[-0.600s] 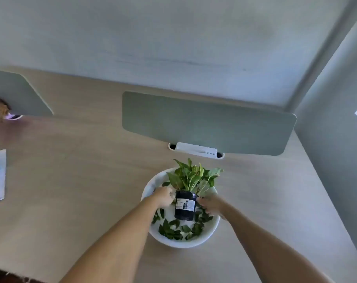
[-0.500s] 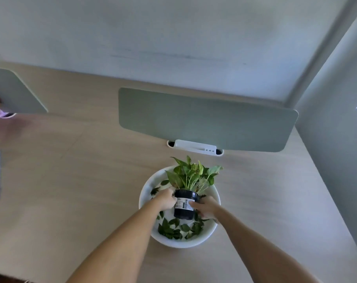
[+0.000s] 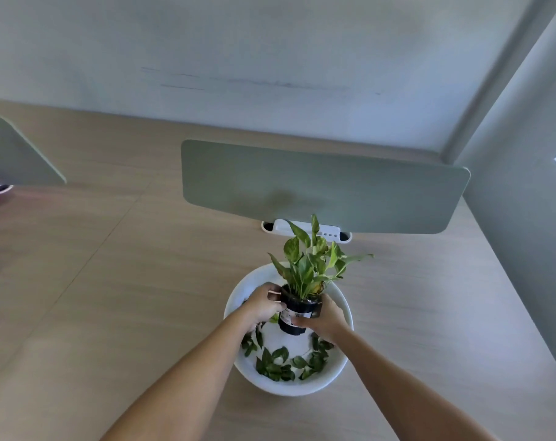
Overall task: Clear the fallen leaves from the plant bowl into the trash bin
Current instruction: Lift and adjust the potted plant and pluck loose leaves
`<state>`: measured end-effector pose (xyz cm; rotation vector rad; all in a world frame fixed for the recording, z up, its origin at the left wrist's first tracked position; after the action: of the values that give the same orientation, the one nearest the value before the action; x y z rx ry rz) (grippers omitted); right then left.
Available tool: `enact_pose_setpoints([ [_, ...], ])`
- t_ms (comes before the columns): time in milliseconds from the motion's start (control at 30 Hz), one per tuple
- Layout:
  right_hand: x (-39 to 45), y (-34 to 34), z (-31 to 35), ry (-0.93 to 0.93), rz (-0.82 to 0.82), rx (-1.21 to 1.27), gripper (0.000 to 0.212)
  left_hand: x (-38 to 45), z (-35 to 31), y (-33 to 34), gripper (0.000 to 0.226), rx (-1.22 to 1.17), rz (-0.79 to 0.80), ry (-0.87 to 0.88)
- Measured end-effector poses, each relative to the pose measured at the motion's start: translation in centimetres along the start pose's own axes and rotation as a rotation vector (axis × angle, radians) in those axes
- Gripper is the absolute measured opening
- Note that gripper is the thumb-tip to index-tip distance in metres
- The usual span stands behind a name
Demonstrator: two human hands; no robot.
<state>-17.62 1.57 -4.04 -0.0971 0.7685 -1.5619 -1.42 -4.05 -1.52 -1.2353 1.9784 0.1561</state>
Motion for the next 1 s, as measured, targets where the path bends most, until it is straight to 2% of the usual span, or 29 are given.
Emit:
enact_pose_setpoints([
  [267, -1.8, 1.1, 0.4, -0.170, -0.100, -0.109, 0.090, 0.0, 1.7, -0.3, 0.032, -0.091, 0.001, -0.009],
  [400, -2.2, 2.0, 0.5, -0.206, -0.107, -0.118, 0.081, 0.0, 2.5, -0.9, 0.037, -0.090, -0.039, 0.005],
  [633, -2.1, 2.8, 0.8, -0.202, -0.090, -0.093, 0.072, 0.4, 3.4, -1.8, 0.032, -0.128, -0.056, -0.019],
  [867, -2.3, 2.7, 0.8, -0.172, -0.057, -0.075, 0.079, 0.5, 4.0, -1.6, 0.035, -0.059, -0.047, -0.012],
  [1000, -2.3, 2.6, 0.8, -0.159, -0.032, -0.060, 0.088, 0.3, 3.9, -1.9, 0.014, 0.109, -0.157, 0.084],
])
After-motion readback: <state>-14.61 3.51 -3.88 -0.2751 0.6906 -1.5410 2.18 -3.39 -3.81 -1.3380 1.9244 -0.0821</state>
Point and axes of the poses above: each hand's wrist, its own x-axis towards the middle knuckle, its own y-axis out of the palm, z = x × y, the point moved 3 cm from there along x, towards the middle knuckle, and after that the axes turned 7 degrees about -y, right-handed, at the moved point
